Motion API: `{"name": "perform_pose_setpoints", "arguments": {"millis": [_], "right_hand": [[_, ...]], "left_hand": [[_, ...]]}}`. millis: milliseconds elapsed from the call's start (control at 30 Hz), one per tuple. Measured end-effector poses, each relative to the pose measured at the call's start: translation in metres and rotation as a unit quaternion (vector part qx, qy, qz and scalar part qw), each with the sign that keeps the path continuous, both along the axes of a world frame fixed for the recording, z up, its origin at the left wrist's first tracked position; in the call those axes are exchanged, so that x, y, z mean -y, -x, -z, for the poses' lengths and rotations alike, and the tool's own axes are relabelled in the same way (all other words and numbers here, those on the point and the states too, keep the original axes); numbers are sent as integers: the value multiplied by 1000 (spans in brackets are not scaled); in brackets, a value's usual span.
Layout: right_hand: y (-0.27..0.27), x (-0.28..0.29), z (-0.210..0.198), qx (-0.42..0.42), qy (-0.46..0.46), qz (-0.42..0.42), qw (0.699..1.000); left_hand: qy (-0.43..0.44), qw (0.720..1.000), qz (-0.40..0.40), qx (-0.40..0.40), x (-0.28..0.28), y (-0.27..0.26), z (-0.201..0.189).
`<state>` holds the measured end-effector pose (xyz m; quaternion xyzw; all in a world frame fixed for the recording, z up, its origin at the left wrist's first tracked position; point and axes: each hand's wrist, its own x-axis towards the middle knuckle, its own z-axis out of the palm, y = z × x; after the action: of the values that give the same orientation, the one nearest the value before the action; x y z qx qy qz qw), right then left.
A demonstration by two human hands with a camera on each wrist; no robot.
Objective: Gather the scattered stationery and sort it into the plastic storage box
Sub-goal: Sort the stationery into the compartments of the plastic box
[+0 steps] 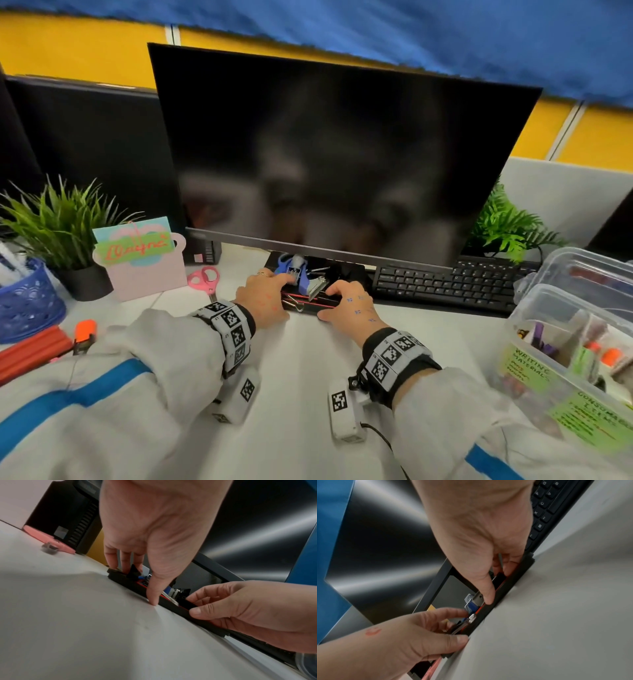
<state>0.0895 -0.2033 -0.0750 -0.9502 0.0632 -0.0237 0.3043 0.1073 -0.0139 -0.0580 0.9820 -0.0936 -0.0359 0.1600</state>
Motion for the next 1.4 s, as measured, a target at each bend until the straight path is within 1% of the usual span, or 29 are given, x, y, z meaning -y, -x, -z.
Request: {"name": "perform_pose_setpoints", "arguments": {"millis": [133, 200, 333, 400, 467, 500, 533, 600, 667, 767, 867, 933, 967, 1033, 1067, 1100, 1133, 1167, 1200, 1233, 1300, 1333, 1367, 1400], "right_hand": [[3, 3, 2, -1, 16, -4, 1000], [4, 2, 1, 1, 17, -3, 1000], [3, -2, -2, 2, 17, 14, 1000], [2, -4, -5, -6, 23, 22, 999], [0, -5, -7, -22, 50, 19, 998], [0, -5, -8, -29, 65, 17, 997], [0, -5, -9, -34, 76, 15, 996], [1, -5, -11, -37, 75, 17, 996], [2, -4, -11, -33, 52, 21, 998], [4, 2, -10, 12, -23, 24, 999], [11, 4, -15, 68, -114, 18, 991], [18, 0, -22, 70, -169, -24, 983], [21, -2, -25, 58, -180, -56, 980], [23, -4, -29, 17, -179, -128, 975], [23, -3, -31, -2, -183, -153, 971], [20, -1, -33, -9, -194, -161, 968], [16, 2, -35, -4, -199, -160, 967], [13, 4, -38, 19, -182, -146, 972], [9, 7, -40, 50, -131, -127, 982], [5, 10, -41, 67, -59, -112, 990], [-3, 11, -40, 26, 77, -111, 991], [-7, 10, -37, -2, 121, -114, 986], [-12, 8, -34, -24, 139, -115, 983], [-17, 7, -32, -36, 138, -115, 983]], "left_hand": [[7, 1000, 2, 4, -1, 5, 5], [35, 999, -3, 5, -2, 9, 6], [114, 993, -29, 24, 2, 18, 1], [167, 985, -39, 30, 6, 23, -4], [235, 971, -44, 15, 9, 28, -7], [271, 962, -45, -6, 12, 30, -8], [313, 948, -51, -33, 14, 34, -9], [415, 901, -77, -95, 21, 40, -9], [486, 855, -115, -137, 28, 44, -9], [560, 794, -151, -182, 34, 44, -9], [626, 727, -169, -226, 33, 45, -7], [654, 693, -163, -256, 31, 44, -7], [658, 686, -148, -274, 29, 43, -8], [651, 685, -103, -309, 27, 43, -10], [638, 696, -82, -318, 27, 44, -10], [622, 713, -72, -316, 28, 44, -8], [609, 729, -76, -303, 28, 43, -6], [602, 739, -87, -289, 28, 42, -3], [600, 743, -98, -280, 28, 41, 0], [600, 743, -104, -277, 27, 41, 2], [609, 735, -106, -278, 24, 42, 4], [613, 732, -105, -278, 23, 43, 4], [613, 732, -106, -279, 24, 44, 5], [608, 736, -103, -280, 24, 44, 6]]}}
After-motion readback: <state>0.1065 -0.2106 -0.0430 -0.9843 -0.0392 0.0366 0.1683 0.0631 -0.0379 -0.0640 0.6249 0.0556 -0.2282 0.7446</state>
